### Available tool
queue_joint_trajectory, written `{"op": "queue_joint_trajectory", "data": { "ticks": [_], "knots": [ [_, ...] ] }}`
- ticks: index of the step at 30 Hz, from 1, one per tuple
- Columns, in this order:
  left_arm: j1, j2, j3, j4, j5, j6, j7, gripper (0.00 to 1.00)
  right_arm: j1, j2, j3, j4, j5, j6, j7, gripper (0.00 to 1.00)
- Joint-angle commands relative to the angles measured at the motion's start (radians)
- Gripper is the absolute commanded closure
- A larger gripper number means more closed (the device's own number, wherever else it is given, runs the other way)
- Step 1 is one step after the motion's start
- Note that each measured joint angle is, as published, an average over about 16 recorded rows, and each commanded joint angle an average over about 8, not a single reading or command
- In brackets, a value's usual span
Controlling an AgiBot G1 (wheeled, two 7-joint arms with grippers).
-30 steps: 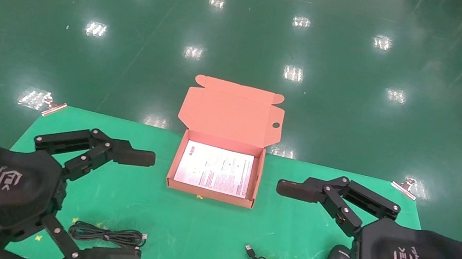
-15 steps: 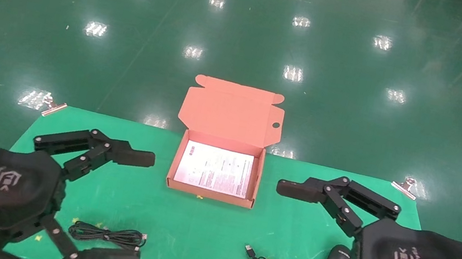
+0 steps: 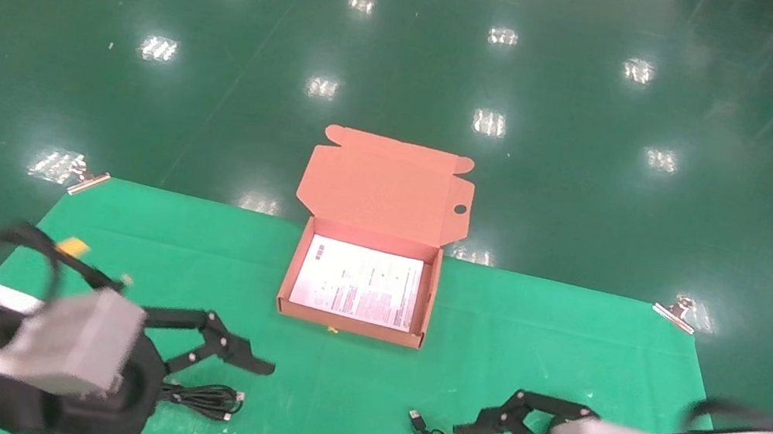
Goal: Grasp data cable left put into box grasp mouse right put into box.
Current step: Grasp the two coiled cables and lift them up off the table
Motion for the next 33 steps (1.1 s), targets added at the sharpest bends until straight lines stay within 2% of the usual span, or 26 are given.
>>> {"op": "queue_joint_trajectory", "data": {
  "ticks": [1,7,12,22,27,33],
  "knots": [
    [-0.037,0.017,0.039,-0.002,0.064,0.005,0.008,0.0,0.072,-0.017,-0.092,0.003,-0.067,-0.004,-0.021,0.0],
    [-0.097,0.066,0.143,0.005,0.265,-0.017,0.061,0.0,0.231,-0.096,-0.382,-0.001,-0.224,0.005,-0.013,0.0],
    [-0.107,0.098,0.197,0.023,0.407,-0.062,0.085,0.0,0.272,-0.14,-0.506,-0.002,-0.312,0.046,0.026,0.0],
    [-0.066,0.165,0.254,0.18,0.593,-0.187,0.067,0.0,0.199,-0.173,-0.561,-0.003,-0.501,0.221,0.154,0.0],
    [-0.062,0.199,0.257,0.289,0.629,-0.243,0.039,0.0,0.149,-0.176,-0.566,-0.006,-0.582,0.322,0.235,0.0],
    [-0.065,0.249,0.256,0.429,0.644,-0.289,0.012,0.0,0.083,-0.18,-0.556,-0.03,-0.61,0.437,0.306,0.0]
  ]
}}
